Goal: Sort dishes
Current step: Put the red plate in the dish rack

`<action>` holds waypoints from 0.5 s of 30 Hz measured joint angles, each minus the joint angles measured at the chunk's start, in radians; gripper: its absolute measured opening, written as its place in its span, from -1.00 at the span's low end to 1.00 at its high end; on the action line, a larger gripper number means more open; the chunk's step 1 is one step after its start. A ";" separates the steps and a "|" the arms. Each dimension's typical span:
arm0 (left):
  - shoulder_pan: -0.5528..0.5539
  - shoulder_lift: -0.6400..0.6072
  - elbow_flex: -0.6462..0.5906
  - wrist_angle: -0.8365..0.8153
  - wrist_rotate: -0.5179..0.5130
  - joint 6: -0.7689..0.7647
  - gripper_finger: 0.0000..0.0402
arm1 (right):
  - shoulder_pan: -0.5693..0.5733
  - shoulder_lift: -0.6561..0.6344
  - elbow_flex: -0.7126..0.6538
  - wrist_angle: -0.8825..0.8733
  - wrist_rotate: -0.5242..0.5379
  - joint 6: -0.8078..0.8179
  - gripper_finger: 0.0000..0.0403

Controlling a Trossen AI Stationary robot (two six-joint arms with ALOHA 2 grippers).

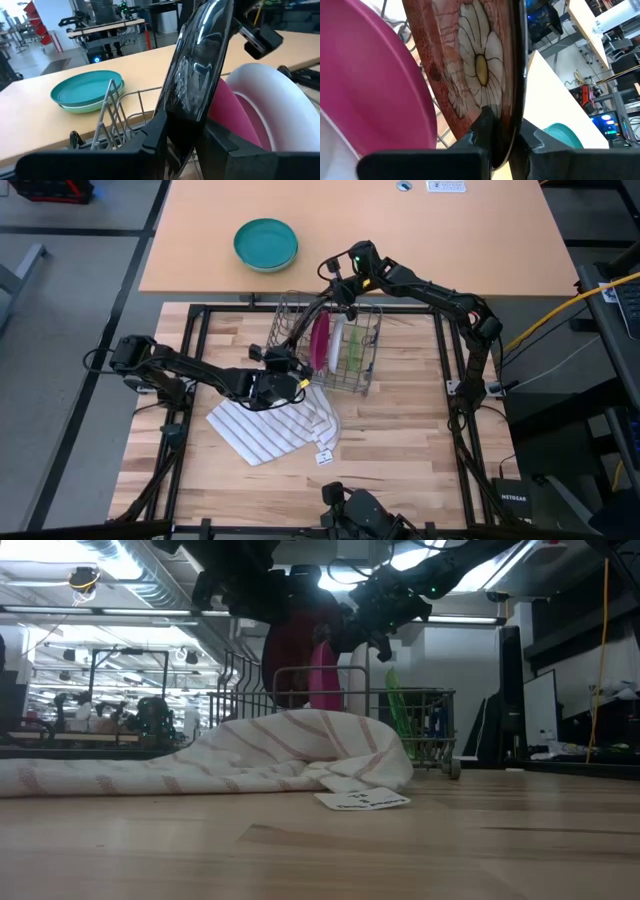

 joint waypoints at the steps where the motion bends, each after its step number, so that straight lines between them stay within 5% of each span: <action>1: -0.002 0.000 0.000 0.000 0.000 0.012 -0.63 | 0.000 0.000 0.000 -0.001 0.000 -0.002 -0.84; 15: -0.079 -0.001 0.002 0.015 -0.068 0.180 -0.61 | 0.006 0.000 0.076 -0.088 -0.011 -0.078 -0.84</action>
